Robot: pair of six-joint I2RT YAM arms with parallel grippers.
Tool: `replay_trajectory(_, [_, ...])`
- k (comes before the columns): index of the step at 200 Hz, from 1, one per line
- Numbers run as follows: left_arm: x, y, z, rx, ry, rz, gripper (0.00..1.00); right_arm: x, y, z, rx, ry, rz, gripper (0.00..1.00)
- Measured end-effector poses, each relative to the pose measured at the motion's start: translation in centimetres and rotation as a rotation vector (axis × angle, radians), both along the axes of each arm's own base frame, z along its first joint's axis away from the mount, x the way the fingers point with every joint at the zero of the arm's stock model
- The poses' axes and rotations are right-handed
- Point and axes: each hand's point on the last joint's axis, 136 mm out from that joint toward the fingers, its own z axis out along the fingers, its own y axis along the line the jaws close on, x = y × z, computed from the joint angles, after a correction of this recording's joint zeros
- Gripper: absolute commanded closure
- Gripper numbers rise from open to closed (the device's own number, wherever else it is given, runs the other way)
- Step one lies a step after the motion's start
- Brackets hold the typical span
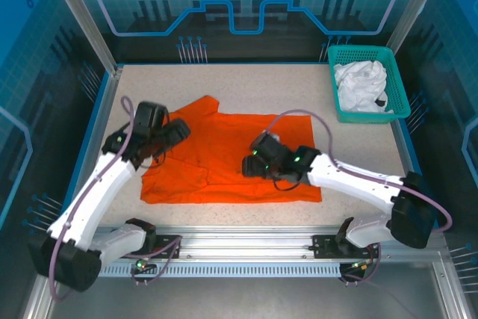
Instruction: Fold and stack the t-shirts
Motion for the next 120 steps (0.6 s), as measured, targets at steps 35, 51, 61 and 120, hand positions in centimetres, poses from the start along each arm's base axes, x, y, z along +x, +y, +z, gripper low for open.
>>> replay_trajectory(35, [8.5, -1.0, -0.3, -0.031, 0.020, -0.041, 0.22, 8.1, -7.0, 0.9, -0.074, -0.109, -0.099, 0.26])
replay_trajectory(51, [13.0, -1.2, -2.0, -0.038, 0.056, -0.060, 0.23, 12.0, -10.9, 0.8, -0.092, -0.122, -0.170, 0.27])
replay_trajectory(61, [16.1, -1.4, -3.0, -0.044, 0.066, -0.074, 0.23, 14.1, -13.4, 0.6, -0.108, -0.123, -0.219, 0.28])
replay_trajectory(120, [31.2, -2.9, -9.3, -0.025, 0.059, -0.168, 0.25, 23.7, -18.2, -3.3, -0.187, -0.040, -0.294, 0.35])
